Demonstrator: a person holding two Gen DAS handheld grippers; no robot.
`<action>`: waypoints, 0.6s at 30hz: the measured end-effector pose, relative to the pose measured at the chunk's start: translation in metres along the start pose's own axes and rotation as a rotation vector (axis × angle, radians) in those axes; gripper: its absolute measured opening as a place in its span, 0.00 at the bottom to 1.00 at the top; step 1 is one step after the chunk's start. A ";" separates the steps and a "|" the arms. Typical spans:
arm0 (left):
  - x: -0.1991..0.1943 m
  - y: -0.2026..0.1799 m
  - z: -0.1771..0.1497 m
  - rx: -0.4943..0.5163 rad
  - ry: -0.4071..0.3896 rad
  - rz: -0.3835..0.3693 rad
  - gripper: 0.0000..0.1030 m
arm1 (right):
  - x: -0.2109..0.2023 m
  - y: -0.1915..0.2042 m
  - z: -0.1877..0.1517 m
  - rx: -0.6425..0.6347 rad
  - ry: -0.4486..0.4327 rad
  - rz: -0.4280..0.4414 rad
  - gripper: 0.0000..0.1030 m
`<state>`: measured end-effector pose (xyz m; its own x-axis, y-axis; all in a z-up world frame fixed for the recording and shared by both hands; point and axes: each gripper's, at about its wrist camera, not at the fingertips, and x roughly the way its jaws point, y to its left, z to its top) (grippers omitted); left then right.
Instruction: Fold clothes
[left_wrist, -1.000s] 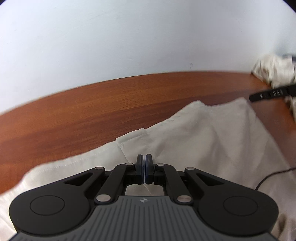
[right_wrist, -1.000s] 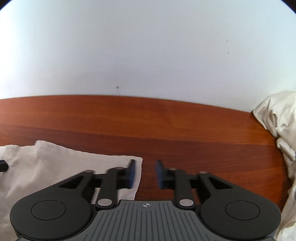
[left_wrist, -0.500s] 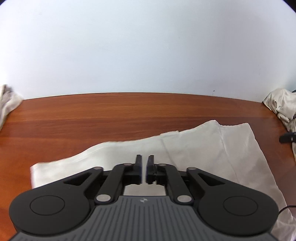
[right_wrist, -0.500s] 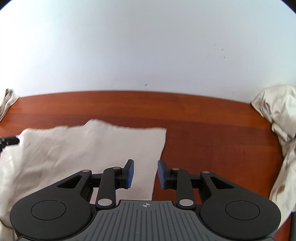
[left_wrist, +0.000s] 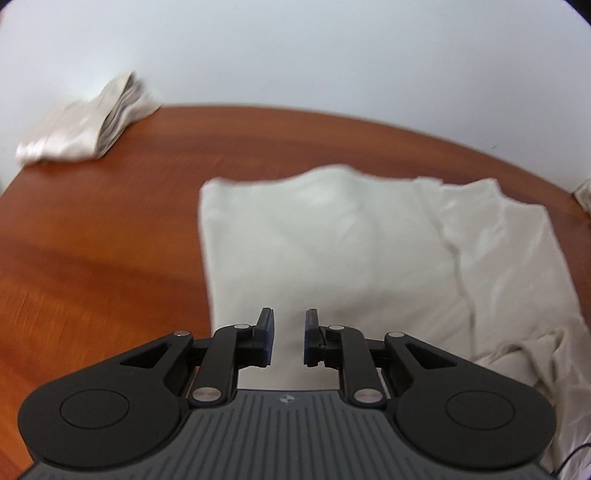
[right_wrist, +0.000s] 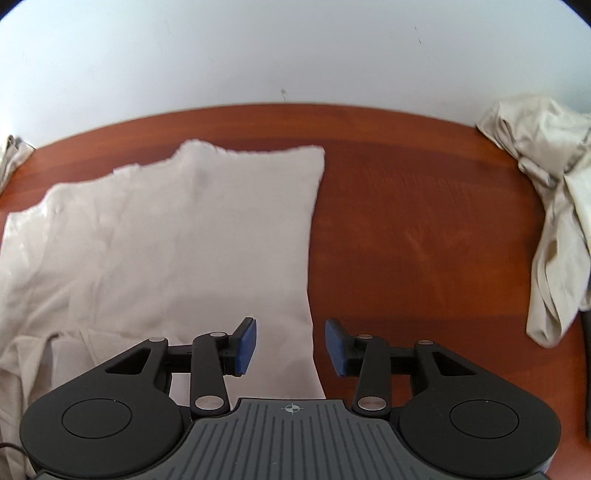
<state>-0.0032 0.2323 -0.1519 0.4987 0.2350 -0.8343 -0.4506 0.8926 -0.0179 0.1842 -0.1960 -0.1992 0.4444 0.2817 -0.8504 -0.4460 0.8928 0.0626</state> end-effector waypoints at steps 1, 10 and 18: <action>0.001 0.007 -0.005 -0.012 0.012 0.006 0.21 | 0.002 0.000 -0.003 0.008 0.007 -0.002 0.43; 0.025 0.036 -0.019 -0.085 0.046 0.061 0.21 | 0.012 0.003 -0.018 0.055 0.029 -0.019 0.43; 0.042 0.050 -0.007 -0.108 0.052 0.086 0.26 | 0.020 0.004 -0.015 0.086 0.034 -0.025 0.43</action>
<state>-0.0098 0.2844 -0.1913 0.4169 0.2865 -0.8626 -0.5687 0.8226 -0.0016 0.1797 -0.1919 -0.2241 0.4270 0.2485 -0.8694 -0.3660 0.9267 0.0851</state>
